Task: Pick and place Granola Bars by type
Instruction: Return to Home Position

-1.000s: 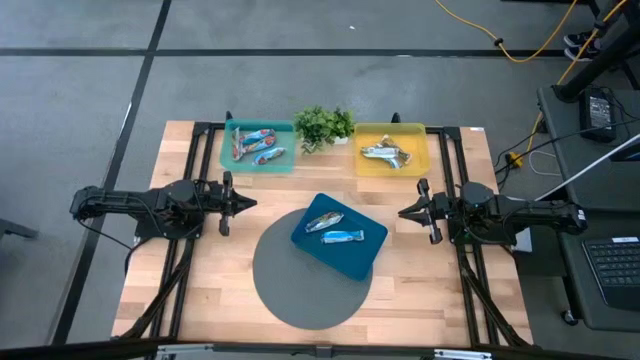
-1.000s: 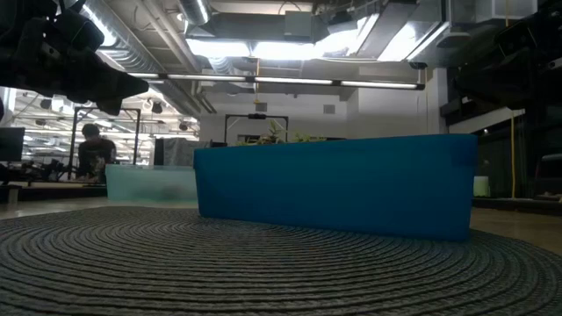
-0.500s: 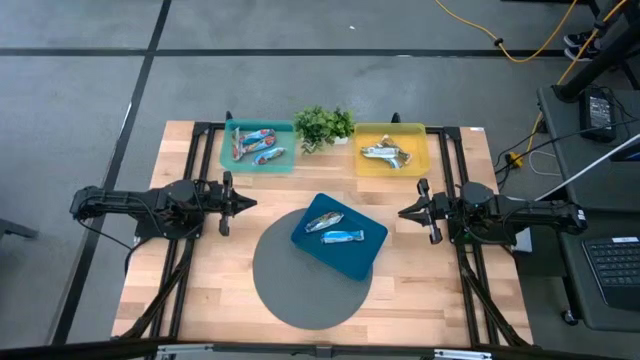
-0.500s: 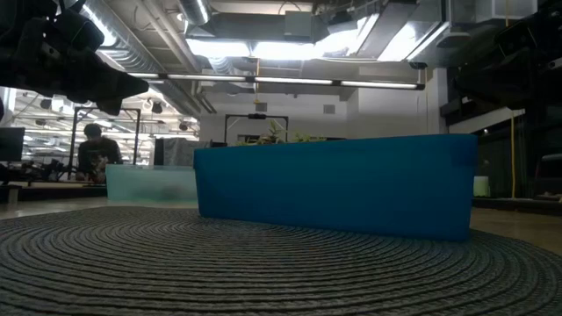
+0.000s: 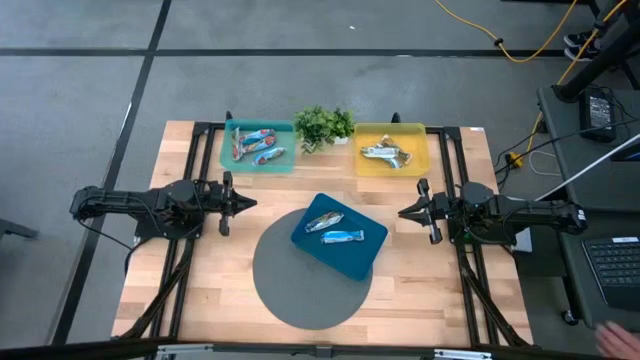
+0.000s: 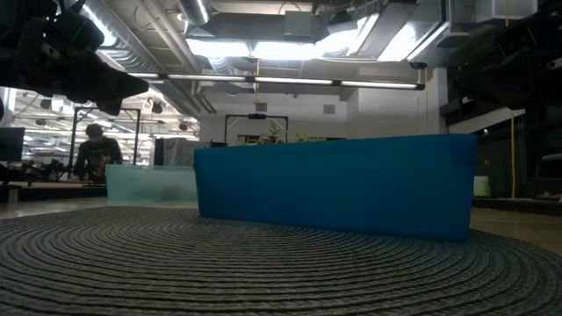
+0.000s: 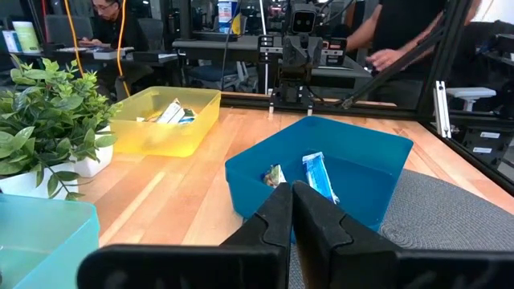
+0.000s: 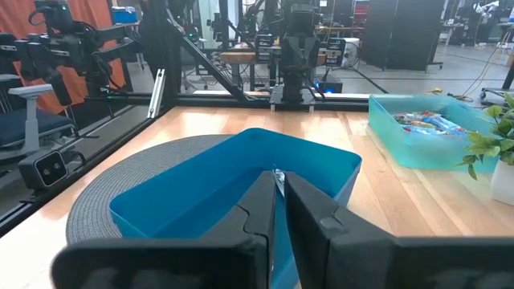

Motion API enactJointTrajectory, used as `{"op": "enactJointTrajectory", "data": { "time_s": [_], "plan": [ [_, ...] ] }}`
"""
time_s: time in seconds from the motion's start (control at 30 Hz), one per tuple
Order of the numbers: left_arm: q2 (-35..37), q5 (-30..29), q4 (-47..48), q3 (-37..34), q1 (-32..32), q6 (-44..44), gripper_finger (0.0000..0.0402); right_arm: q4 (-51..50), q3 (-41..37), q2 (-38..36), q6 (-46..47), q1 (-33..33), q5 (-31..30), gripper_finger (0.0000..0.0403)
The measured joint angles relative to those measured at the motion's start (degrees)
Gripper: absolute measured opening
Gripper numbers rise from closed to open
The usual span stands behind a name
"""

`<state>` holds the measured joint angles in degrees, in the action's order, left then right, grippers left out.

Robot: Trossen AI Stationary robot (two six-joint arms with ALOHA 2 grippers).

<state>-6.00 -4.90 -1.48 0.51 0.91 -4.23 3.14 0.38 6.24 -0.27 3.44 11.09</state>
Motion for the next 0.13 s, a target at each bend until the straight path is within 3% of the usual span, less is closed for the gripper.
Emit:
{"op": "enactJointTrajectory", "data": {
  "time_s": [0.13],
  "plan": [
    [0.0,0.01,0.0,0.0,0.0,0.0,0.0008,0.0,0.0,0.01,-0.04,0.01,0.02,0.0035]
  ]
}}
